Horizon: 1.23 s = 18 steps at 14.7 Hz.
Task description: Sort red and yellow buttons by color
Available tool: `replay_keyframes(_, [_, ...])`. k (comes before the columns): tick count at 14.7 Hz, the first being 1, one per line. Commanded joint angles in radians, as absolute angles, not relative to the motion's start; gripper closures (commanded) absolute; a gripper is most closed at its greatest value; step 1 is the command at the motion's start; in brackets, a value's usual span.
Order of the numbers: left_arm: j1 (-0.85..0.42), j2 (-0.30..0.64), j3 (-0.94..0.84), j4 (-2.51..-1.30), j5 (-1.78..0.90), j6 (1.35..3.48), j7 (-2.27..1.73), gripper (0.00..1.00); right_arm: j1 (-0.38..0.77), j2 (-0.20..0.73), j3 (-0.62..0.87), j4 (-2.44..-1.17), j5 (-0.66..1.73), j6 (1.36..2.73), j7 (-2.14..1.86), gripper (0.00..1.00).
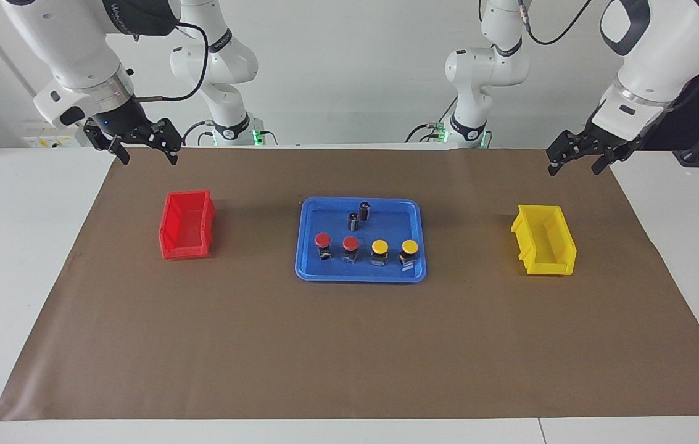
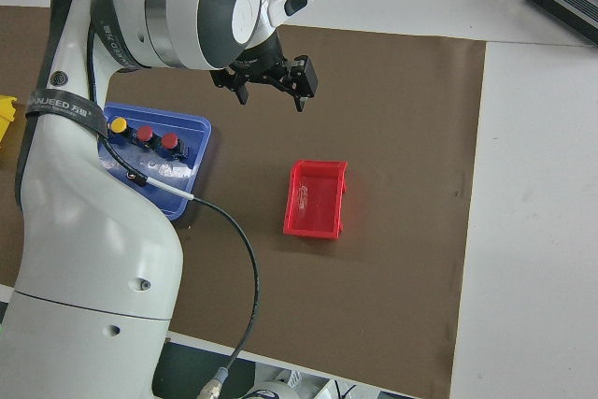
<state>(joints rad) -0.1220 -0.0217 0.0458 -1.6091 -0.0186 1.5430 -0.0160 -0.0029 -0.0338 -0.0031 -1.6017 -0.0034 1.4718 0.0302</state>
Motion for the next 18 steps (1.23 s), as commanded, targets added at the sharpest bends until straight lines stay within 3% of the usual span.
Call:
replay_keyframes(1, [-0.120,-0.052,0.046,-1.647,-0.002,1.568,-0.005,0.00,-0.009,-0.049,0.000,-1.617,0.005,1.485,0.021,0.00])
replay_keyframes(13, [-0.118,-0.075,0.046,-1.703,-0.005,1.629,0.075,0.00,-0.008,-0.045,0.002,-1.611,-0.006,1.500,0.021,0.00])
replay_keyframes(16, [-0.094,-0.045,0.048,-1.683,-0.034,1.632,0.077,0.00,-0.005,-0.012,0.008,-1.559,-0.002,1.493,0.031,0.00])
replay_keyframes(18, [-0.098,0.033,0.046,-1.585,-0.035,1.603,0.074,0.00,0.056,0.059,0.028,-1.467,-0.006,1.459,0.124,0.00])
